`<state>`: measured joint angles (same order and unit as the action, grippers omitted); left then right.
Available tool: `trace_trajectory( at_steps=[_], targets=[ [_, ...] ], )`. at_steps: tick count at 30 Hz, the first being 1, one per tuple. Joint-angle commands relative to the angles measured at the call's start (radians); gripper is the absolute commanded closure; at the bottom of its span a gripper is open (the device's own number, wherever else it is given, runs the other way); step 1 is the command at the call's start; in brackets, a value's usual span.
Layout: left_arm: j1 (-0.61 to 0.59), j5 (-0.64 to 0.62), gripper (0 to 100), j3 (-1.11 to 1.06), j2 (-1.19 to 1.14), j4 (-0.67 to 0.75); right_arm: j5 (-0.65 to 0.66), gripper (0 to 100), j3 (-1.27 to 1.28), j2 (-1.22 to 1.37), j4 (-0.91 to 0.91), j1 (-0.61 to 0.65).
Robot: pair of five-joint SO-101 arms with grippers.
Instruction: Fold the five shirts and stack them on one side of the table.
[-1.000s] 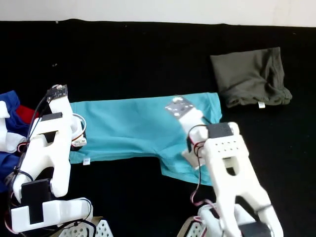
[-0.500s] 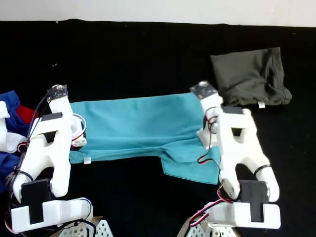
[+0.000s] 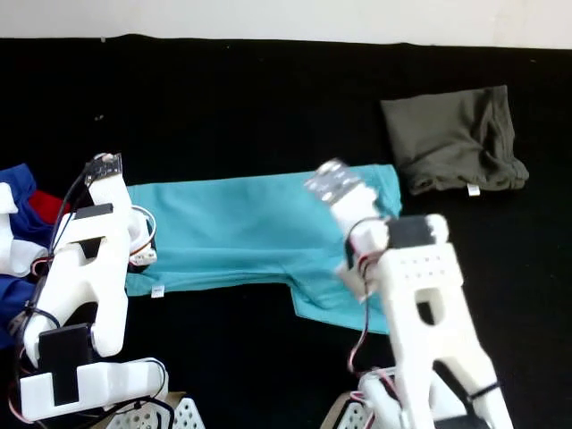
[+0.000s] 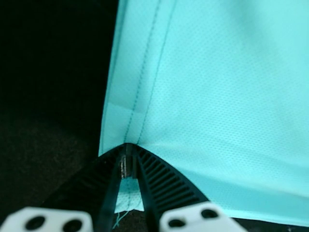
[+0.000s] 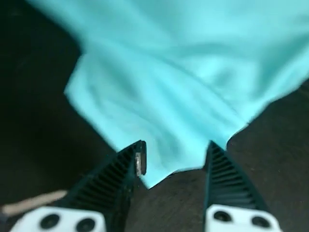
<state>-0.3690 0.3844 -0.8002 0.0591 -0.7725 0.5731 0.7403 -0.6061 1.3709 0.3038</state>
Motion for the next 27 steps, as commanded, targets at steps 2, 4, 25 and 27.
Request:
trace_trajectory(
  at_steps=[2,4,25,27],
  targets=[
    [-0.018,-0.008,99,0.001,0.001,0.031,0.014,74.2,0.076,-0.053,-0.004,0.077],
    [-0.018,-0.008,99,0.001,0.001,0.031,0.014,74.2,0.107,-0.053,-0.016,0.082],
    [-0.018,-0.008,99,0.001,0.001,0.031,0.014,74.4,0.375,0.016,-0.414,0.159],
    [-0.018,-0.008,99,-0.001,0.001,0.031,0.015,76.5,0.355,0.096,-0.432,0.159]
  ],
)
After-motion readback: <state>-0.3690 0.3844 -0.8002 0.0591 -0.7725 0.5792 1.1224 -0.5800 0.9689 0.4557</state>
